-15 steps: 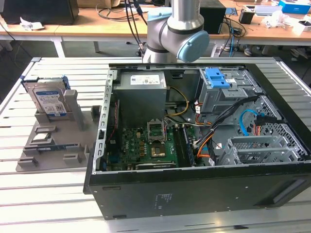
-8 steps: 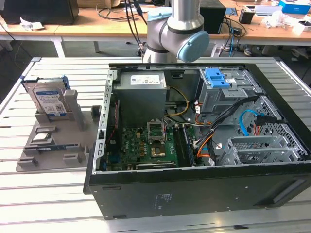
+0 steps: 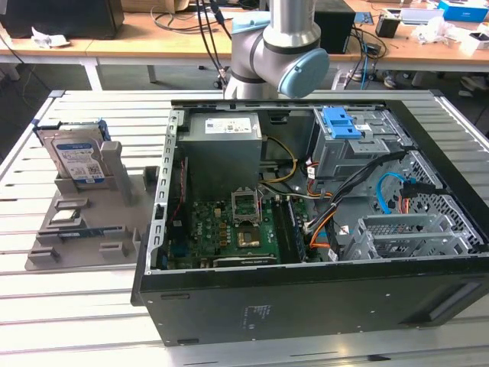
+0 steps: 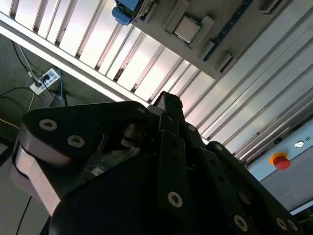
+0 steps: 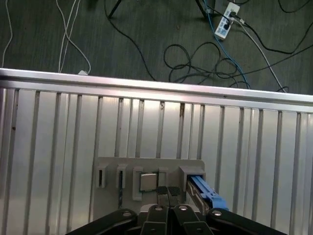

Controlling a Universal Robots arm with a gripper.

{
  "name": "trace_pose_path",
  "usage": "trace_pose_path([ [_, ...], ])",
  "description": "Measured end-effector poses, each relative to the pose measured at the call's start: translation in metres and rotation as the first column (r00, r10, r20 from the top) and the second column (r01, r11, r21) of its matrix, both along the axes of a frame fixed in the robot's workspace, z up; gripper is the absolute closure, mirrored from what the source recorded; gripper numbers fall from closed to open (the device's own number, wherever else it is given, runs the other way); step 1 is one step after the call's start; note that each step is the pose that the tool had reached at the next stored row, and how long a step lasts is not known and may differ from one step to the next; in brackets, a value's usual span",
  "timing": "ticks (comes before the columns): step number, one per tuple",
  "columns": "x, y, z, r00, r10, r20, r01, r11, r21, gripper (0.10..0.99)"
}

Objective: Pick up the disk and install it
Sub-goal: 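Pick up the disk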

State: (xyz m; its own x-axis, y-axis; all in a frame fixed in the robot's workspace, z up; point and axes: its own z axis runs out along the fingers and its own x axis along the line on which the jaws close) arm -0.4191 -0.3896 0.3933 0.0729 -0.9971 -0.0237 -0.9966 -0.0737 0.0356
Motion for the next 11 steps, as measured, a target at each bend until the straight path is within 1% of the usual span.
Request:
trace_pose_path([
  [3,0.0000,0.0001,-0.0001,0.9992,-0.040,0.0001,0.040,0.9992,-0.001,0.980],
  [6,0.0000,0.0001,-0.0003,0.9963,-0.085,0.0000,0.085,0.9963,-0.001,0.980],
  [8,0.0000,0.0000,-0.0005,0.9938,-0.111,0.0002,0.111,0.9938,-0.002,0.980],
  [11,0.0000,0.0000,-0.0007,0.9880,-0.155,0.0003,0.155,0.9880,-0.003,0.980],
])
